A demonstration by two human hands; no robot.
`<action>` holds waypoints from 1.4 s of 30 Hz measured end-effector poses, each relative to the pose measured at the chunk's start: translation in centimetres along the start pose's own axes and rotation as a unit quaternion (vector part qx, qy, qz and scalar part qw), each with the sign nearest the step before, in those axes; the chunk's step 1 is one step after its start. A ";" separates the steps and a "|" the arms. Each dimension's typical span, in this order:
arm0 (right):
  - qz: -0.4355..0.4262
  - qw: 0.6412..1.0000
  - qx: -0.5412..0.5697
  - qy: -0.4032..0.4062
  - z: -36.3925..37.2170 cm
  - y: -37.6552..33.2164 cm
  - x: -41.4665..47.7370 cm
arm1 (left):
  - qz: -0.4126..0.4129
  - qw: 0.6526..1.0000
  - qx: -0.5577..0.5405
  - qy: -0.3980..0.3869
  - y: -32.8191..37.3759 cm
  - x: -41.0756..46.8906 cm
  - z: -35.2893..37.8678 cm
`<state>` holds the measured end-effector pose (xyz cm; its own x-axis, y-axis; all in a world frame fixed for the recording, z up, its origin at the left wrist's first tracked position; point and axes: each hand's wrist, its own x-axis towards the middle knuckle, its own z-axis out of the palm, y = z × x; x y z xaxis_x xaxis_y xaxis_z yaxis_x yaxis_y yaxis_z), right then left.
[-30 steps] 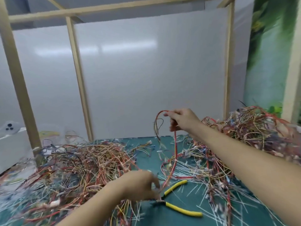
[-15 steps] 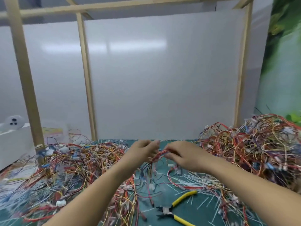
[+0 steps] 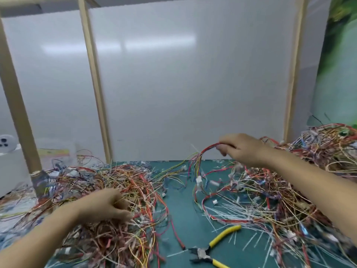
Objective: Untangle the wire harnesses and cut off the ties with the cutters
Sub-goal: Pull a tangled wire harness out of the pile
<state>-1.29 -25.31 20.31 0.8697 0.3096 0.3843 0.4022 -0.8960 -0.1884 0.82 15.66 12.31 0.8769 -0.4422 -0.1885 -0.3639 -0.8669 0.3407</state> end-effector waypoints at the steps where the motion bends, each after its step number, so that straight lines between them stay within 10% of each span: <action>1: 0.017 1.000 -0.004 -0.017 1.0 0.1 0.1 | 0.024 1.000 -0.012 0.007 0.9 0.1 0.3; 11: 0.033 0.980 0.148 -0.128 8.1 -5.1 -1.8 | 0.041 0.986 -0.160 0.031 2.7 -4.6 -7.3; 16: 0.002 0.928 0.342 -0.149 8.6 -10.0 -1.6 | 0.061 0.976 -0.056 0.203 6.6 -2.5 -3.7; 24: -0.037 0.933 0.339 -0.111 11.9 -13.7 -1.3 | 0.082 0.995 0.017 0.047 2.7 -2.7 1.5; 31: -0.034 0.942 0.334 -0.025 11.7 -13.1 -0.3 | 0.095 0.939 0.147 0.297 -7.8 -9.1 1.0; 38: -0.010 0.914 0.401 0.058 10.4 -12.2 0.5 | 0.135 0.897 0.308 0.285 -3.9 -8.5 0.7; 42: -0.023 0.906 0.419 0.052 9.8 -12.0 0.3 | 0.034 0.951 0.250 0.177 -0.6 -6.4 -1.0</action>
<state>-3.03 -11.37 13.84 0.8327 0.2688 0.4841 0.5508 -0.3128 -0.7738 -4.20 19.26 14.22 0.8649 -0.4720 0.1711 -0.4493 -0.8797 -0.1554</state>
